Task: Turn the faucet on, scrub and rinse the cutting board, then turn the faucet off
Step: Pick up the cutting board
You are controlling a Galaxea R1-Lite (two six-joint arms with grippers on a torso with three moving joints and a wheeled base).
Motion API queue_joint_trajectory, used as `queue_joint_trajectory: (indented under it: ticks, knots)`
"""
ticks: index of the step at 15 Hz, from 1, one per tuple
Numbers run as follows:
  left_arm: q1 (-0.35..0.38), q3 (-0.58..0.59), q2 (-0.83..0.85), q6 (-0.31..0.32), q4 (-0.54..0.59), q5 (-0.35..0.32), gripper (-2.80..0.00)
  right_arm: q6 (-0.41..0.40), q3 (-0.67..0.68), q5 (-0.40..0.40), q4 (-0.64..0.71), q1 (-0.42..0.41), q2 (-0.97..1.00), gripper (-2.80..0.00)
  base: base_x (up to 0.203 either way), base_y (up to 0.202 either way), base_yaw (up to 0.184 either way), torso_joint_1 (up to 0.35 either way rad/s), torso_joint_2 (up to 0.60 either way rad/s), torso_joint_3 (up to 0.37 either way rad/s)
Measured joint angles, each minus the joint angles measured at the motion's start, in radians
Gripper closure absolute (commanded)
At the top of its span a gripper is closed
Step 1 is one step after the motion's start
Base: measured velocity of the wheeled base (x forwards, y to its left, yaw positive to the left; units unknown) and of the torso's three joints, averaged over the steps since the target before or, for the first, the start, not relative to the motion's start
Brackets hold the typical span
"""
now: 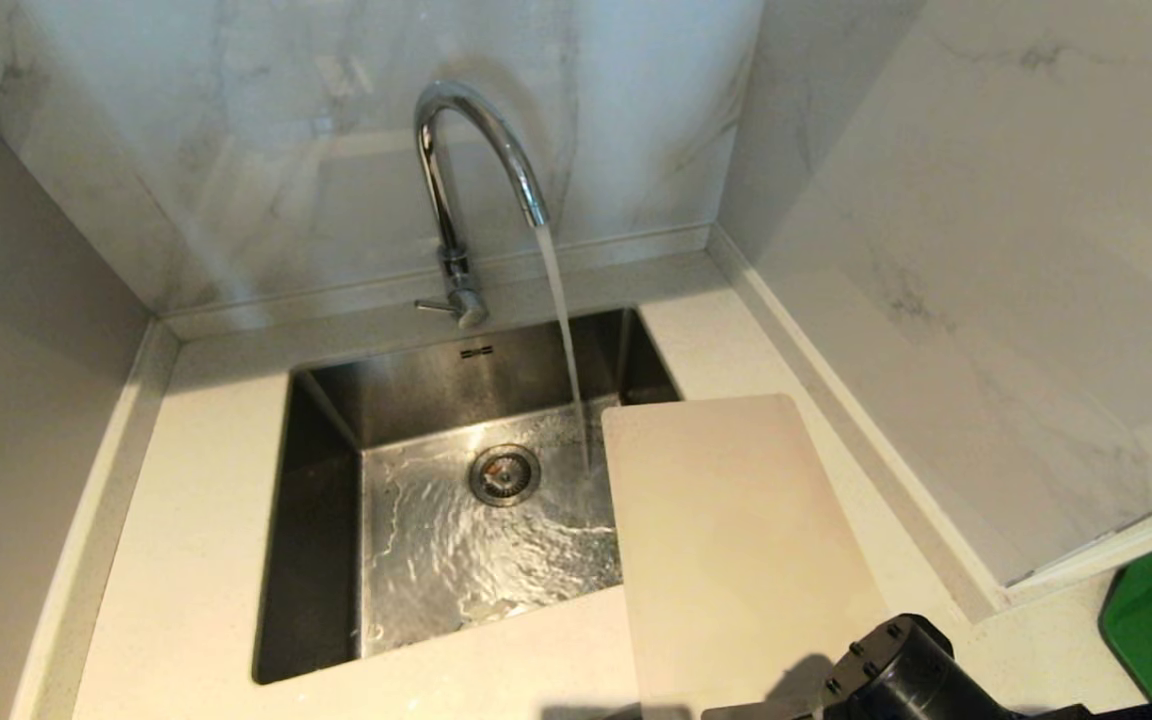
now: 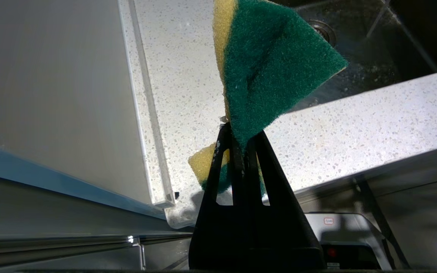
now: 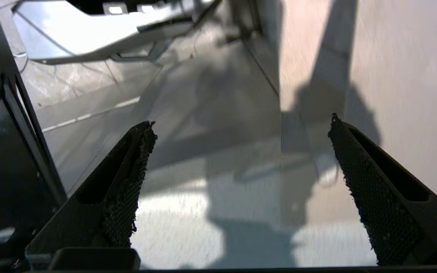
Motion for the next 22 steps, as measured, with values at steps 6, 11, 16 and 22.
queue_joint_trajectory:
  ticks: [6, 11, 16, 22]
  knots:
    - [0.0, 0.0, 0.0, 0.0, 0.0, 0.0, 0.0, -0.022, 0.024, 0.015, -0.04, -0.017, 0.069, -2.8, 0.0, 0.0, 0.0, 0.0, 0.0, 0.0]
    - [0.0, 0.0, 0.0, -0.001, 0.0, 0.0, 0.0, -0.06, 0.021, 0.015, -0.123, -0.069, 0.12, -2.8, 0.0, 0.0, 0.0, 0.0, 0.0, 0.0]
    - [0.0, 0.0, 0.0, -0.001, 0.0, 0.0, 0.0, -0.124, 0.024, 0.017, -0.178, -0.125, 0.158, -2.8, 0.0, 0.0, 0.0, 0.0, 0.0, 0.0]
    - [0.0, 0.0, 0.0, -0.001, 0.0, 0.0, 0.0, -0.122, 0.029, 0.017, -0.182, -0.137, 0.191, -2.8, 0.0, 0.0, 0.0, 0.0, 0.0, 0.0]
